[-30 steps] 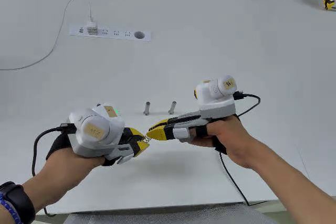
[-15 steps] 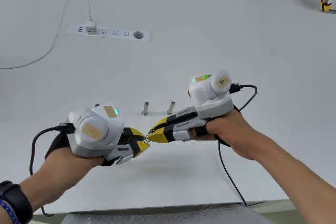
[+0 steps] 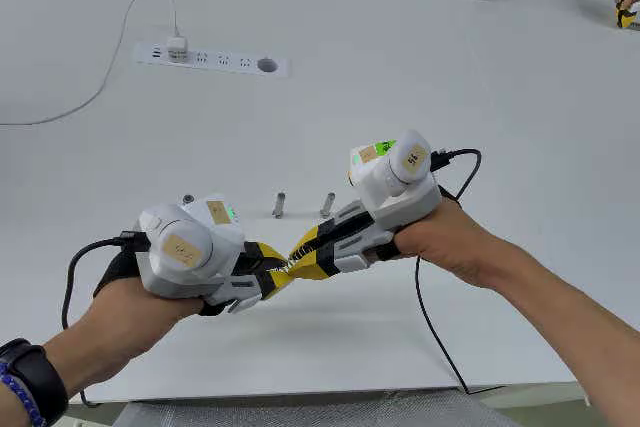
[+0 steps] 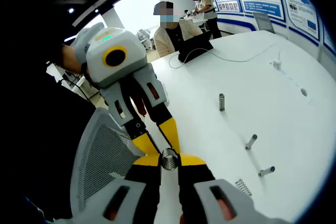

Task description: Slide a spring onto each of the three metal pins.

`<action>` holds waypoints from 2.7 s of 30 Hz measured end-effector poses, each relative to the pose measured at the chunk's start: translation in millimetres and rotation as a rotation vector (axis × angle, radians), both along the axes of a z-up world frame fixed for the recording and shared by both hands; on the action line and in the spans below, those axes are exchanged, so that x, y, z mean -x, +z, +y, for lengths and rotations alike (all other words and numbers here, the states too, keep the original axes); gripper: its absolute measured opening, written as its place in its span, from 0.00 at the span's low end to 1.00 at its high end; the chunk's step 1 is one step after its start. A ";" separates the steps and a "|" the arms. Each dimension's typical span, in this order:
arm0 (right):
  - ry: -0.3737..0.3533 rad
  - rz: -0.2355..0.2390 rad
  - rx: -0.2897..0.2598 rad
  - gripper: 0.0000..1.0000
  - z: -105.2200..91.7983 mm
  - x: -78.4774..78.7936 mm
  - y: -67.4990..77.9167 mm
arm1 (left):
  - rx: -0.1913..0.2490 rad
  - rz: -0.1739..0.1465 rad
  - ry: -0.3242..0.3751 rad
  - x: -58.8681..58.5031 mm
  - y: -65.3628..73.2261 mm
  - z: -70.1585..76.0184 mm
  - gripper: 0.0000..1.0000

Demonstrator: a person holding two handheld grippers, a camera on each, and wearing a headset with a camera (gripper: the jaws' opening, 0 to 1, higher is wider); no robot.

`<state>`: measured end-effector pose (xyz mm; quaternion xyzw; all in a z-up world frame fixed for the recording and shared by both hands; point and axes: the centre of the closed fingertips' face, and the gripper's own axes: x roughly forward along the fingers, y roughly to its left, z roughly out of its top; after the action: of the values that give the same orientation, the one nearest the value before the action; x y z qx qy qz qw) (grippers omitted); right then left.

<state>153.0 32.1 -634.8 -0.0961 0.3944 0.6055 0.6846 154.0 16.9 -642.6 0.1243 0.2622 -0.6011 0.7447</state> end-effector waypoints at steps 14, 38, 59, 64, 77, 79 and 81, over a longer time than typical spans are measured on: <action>0.088 -0.022 -0.018 0.13 5.6 6.6 -3.3 | -0.011 -0.010 -0.046 6.2 -3.2 3.3 0.10; 0.038 0.032 0.011 0.12 10.2 13.0 -13.1 | 0.019 0.055 0.013 12.5 -17.9 14.4 0.13; -0.062 0.004 0.094 0.12 -11.9 1.3 -29.8 | 0.003 0.080 0.130 -2.2 -33.9 41.2 0.21; -0.083 0.001 0.120 0.12 -16.4 -2.9 -35.8 | 0.004 0.077 0.148 -5.8 -33.9 43.2 0.22; -0.120 -0.018 0.200 0.12 -30.7 -22.0 -50.6 | -0.021 0.073 0.211 -18.7 -38.4 57.4 0.26; -0.127 -0.022 0.210 0.12 -32.1 -24.7 -52.0 | -0.027 0.073 0.228 -21.4 -40.9 60.1 0.27; -0.134 -0.021 0.219 0.12 -33.6 -27.4 -54.0 | -0.025 0.079 0.247 -23.3 -42.6 62.4 0.29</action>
<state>180.4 -1.6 -688.7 -0.1503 0.4564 0.5106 0.7130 177.3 79.3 -685.2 0.0764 0.3121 -0.5062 0.8004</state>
